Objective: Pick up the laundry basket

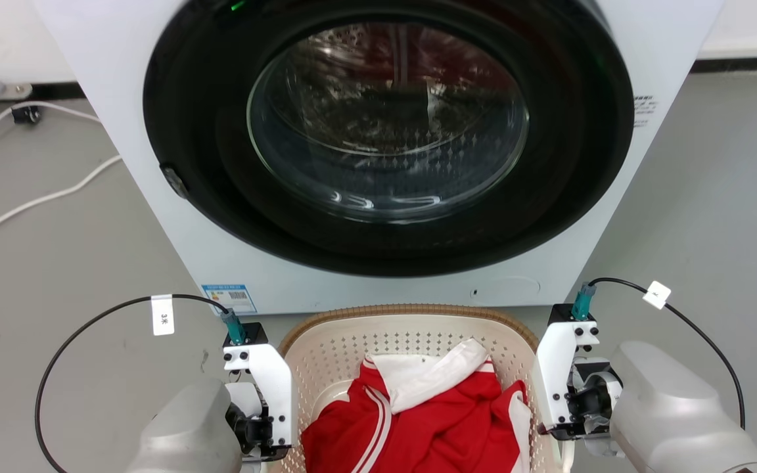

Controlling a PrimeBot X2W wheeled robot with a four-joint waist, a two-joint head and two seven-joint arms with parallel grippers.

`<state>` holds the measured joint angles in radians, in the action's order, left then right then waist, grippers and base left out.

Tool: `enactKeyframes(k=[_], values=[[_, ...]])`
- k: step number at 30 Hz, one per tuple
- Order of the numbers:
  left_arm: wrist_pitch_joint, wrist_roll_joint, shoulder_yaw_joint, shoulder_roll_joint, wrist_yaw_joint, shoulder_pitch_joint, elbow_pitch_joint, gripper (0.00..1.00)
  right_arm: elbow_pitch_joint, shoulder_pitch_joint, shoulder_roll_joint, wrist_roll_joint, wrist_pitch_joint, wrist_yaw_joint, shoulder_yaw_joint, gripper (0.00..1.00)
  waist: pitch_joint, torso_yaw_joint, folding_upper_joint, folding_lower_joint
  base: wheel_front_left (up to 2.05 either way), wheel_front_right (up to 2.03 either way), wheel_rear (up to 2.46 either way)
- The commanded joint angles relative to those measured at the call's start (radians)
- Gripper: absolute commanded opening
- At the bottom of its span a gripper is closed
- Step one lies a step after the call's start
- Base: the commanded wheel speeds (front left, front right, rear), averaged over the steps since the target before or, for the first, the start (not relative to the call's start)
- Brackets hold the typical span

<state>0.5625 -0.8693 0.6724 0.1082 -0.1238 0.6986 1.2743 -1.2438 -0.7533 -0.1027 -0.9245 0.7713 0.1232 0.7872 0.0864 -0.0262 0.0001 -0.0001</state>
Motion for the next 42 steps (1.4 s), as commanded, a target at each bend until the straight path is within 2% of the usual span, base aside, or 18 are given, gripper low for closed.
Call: enactKeyframes(k=[1,16,25,42], values=[[0.006,-0.01,0.002,-0.019,-0.011,-0.009,-0.006,0.0,0.006,0.002,0.02,-0.006,0.005,0.014,0.005,0.0,-0.023,0.0,-0.0001,0.0001,0.0,0.0,0.0],[0.058,-0.019,0.017,-0.007,-0.009,0.027,0.006,0.0,-0.013,-0.008,0.021,-0.014,0.038,0.013,0.022,0.0,-0.106,-0.005,-0.0001,0.0001,0.0,0.0,0.0],[0.1,-0.035,0.018,-0.014,-0.006,-0.015,0.009,0.0,-0.01,0.017,0.041,-0.026,0.041,0.013,0.032,0.0,-0.132,-0.001,-0.0001,0.0001,0.0,0.0,0.0],[0.075,-0.039,0.026,-0.016,-0.007,-0.006,0.009,0.0,-0.014,0.035,0.052,-0.051,0.039,0.013,0.042,0.0,-0.127,-0.003,-0.0001,0.0001,0.0,0.0,0.0]])
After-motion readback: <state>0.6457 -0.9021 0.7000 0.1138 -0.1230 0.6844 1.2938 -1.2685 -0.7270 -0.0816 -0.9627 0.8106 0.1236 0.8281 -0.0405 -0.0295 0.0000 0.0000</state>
